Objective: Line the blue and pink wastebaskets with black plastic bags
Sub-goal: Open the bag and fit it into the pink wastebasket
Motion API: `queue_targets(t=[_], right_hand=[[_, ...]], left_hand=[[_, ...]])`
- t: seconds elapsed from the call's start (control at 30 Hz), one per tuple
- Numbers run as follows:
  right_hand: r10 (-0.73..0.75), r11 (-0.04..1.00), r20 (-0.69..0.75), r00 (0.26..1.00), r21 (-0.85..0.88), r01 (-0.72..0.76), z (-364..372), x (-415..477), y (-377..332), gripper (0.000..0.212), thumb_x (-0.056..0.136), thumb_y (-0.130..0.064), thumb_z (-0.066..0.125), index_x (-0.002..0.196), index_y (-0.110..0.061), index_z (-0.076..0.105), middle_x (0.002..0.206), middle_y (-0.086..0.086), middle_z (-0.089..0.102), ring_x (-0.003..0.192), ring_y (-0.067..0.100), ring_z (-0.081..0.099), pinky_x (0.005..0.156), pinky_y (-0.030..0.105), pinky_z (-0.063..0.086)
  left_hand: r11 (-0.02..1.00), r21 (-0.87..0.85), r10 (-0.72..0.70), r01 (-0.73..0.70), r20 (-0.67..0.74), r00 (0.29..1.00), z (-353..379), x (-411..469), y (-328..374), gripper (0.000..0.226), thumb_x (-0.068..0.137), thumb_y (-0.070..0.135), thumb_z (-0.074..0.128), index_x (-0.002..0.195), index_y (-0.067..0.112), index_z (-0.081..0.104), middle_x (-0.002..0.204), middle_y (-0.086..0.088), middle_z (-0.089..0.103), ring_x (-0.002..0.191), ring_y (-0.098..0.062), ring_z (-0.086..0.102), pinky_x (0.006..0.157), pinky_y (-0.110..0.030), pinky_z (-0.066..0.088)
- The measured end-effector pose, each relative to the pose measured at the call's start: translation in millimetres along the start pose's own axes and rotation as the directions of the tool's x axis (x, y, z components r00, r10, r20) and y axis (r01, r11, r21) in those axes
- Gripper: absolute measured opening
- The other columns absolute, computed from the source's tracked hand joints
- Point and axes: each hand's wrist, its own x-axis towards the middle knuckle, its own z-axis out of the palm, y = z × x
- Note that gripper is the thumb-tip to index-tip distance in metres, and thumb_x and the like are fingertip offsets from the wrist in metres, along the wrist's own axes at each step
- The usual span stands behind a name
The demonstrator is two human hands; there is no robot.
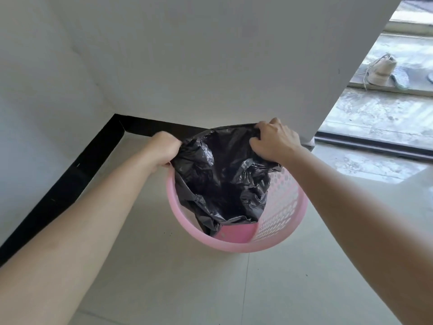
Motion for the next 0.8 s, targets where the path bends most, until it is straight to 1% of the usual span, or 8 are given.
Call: queue_targets(t=[0.1,0.2,0.27,0.33,0.47,0.63,0.7,0.8], right_hand=[[0.081,0.996,0.046,0.996,0.019,-0.082,2,6,6,0.038,0.08,-0.043,0.051,0.11,-0.021,0.061,0.096,0.006,0.061,0.085,0.03,0.056,0.066,0.033,0.036],[0.126,0.989,0.091,0.988,0.065,-0.132,3,8,12,0.029,0.075,-0.043,0.054,0.088,-0.017,0.061,0.082,0.003,0.062,0.074,0.028,0.057,0.057,0.028,0.036],[0.143,0.972,0.155,0.978,0.164,-0.168,4,5,16,0.026,0.075,-0.04,0.056,0.085,-0.016,0.062,0.079,0.003,0.061,0.074,0.027,0.057,0.054,0.026,0.037],[0.169,0.906,0.231,0.958,0.345,-0.243,-1,0,23,0.022,0.074,-0.033,0.062,0.084,-0.014,0.067,0.076,0.003,0.064,0.072,0.024,0.06,0.055,0.024,0.045],[0.087,0.536,0.457,0.885,0.727,-0.428,-13,-10,54,0.017,0.074,-0.014,0.079,0.089,-0.008,0.076,0.09,0.014,0.075,0.076,0.025,0.074,0.069,0.033,0.061],[0.037,0.216,0.492,0.87,0.846,-0.488,-17,-20,91,0.039,0.084,-0.021,0.077,0.119,-0.007,0.067,0.114,0.011,0.071,0.101,0.025,0.067,0.094,0.04,0.054],[0.081,0.164,0.483,0.872,0.856,-0.49,-13,-26,94,0.029,0.091,-0.02,0.068,0.114,-0.002,0.067,0.103,0.011,0.07,0.086,0.021,0.067,0.086,0.034,0.058],[0.217,0.133,0.455,0.864,0.863,-0.488,-4,-31,93,0.014,0.098,-0.017,0.057,0.091,-0.012,0.069,0.082,0.002,0.064,0.058,0.008,0.058,0.047,0.016,0.049]], left_hand=[[0.99,-0.073,-0.112,0.122,0.127,0.986,-1,-4,-11,0.034,0.089,0.032,0.038,0.072,0.021,0.065,0.078,-0.007,0.06,0.067,-0.022,0.052,0.063,-0.029,0.044],[0.988,0.071,-0.15,0.135,0.287,0.946,-10,-5,-14,0.07,0.069,0.085,0.04,0.085,0.026,0.071,0.081,0.004,0.071,0.073,-0.019,0.06,0.07,-0.032,0.044],[0.983,0.164,-0.131,0.078,0.341,0.931,-4,-3,-17,0.06,0.057,0.077,0.059,0.079,0.023,0.07,0.069,0.007,0.071,0.063,-0.015,0.059,0.063,-0.028,0.042],[0.99,0.139,-0.063,0.031,0.233,0.97,7,0,-20,0.041,0.063,0.057,0.065,0.072,0.016,0.065,0.069,0.001,0.071,0.061,-0.018,0.061,0.059,-0.027,0.043],[0.996,-0.085,-0.02,0.016,-0.048,0.999,20,10,-28,0.037,0.077,0.045,0.066,0.082,0.009,0.071,0.086,-0.01,0.074,0.082,-0.029,0.07,0.085,-0.045,0.056],[0.97,-0.236,-0.111,0.064,-0.192,0.975,22,9,-34,0.031,0.075,0.041,0.064,0.077,0.011,0.069,0.084,-0.007,0.073,0.082,-0.029,0.07,0.084,-0.046,0.056],[0.945,-0.317,-0.147,0.078,-0.199,0.969,26,3,-29,0.026,0.074,0.038,0.064,0.078,0.013,0.069,0.086,-0.006,0.074,0.081,-0.027,0.07,0.083,-0.044,0.057],[0.872,-0.489,-0.118,0.042,-0.127,0.985,27,-5,-21,0.031,0.077,0.024,0.065,0.107,0.015,0.06,0.103,-0.003,0.067,0.086,-0.018,0.066,0.068,-0.033,0.057]])
